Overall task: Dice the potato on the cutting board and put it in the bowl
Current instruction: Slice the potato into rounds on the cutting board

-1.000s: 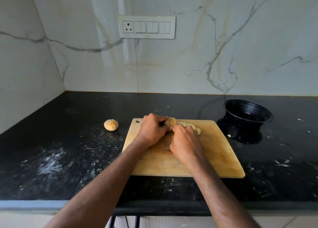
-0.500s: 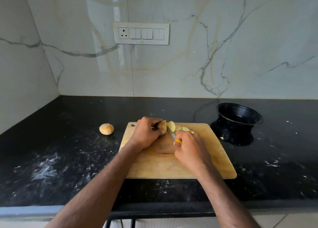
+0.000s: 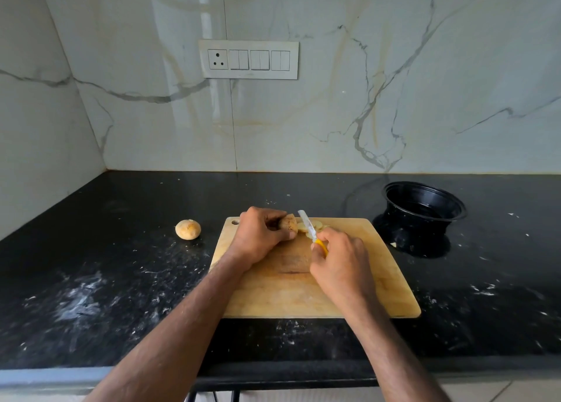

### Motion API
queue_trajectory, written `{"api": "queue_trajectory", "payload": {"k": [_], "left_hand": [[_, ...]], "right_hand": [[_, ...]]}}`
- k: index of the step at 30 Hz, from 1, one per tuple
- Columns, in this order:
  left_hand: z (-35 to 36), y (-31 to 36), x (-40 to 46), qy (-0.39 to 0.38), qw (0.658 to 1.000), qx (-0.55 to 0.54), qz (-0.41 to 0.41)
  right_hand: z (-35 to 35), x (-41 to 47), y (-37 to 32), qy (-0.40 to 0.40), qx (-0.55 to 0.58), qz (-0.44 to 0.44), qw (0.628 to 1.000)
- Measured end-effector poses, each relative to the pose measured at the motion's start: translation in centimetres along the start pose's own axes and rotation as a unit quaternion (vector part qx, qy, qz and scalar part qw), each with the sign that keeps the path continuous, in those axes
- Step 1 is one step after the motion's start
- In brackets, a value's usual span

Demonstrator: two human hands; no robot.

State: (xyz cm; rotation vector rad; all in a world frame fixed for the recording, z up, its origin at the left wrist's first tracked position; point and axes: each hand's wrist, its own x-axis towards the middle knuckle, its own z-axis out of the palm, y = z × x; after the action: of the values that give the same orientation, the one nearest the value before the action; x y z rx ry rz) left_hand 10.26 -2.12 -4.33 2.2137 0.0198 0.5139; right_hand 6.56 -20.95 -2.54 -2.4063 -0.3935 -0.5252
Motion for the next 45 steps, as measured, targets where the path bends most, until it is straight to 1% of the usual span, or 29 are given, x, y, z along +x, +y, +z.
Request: {"api": "queue_trajectory", "payload": {"k": [3,11,24,30,35,39,42,45], "left_hand": [[0.0,0.0,0.0,0.005,1.0,-0.002,0.007],[-0.2,0.3,-0.4,0.008,1.0,-0.016,0.024],[-0.1,0.3,-0.2,0.016,1.0,-0.005,-0.002],[0.0,0.5,-0.3,0.021,1.0,-0.002,-0.002],[-0.2,0.6,-0.3,0.01,0.999,-0.037,0.001],[-0.3,0.5,-0.1,-0.011,0.999,-0.029,-0.014],[-0.3,0.6,-0.1,-0.015,0.999,-0.027,0.011],[-0.3,0.7,-0.2,-0.008,0.999,-0.027,0.015]], "right_hand": [[0.1,-0.2,-0.6,0.02,-0.01,-0.019,1.0],[0.4,0.0,-1.4,0.004,-0.032,-0.024,0.999],[-0.1,-0.4,-1.8,-0.013,-0.05,-0.029,0.998],[-0.8,-0.1,-3.2,-0.035,-0.105,-0.043,0.993],[-1.4,0.3,-3.9,-0.064,-0.106,-0.049,0.991],[-1.6,0.7,-4.2,-0.078,-0.103,-0.045,0.991],[-1.3,1.1,-4.2,-0.079,-0.086,-0.036,0.993],[-0.6,1.5,-4.0,-0.077,-0.078,-0.033,0.993]]}}
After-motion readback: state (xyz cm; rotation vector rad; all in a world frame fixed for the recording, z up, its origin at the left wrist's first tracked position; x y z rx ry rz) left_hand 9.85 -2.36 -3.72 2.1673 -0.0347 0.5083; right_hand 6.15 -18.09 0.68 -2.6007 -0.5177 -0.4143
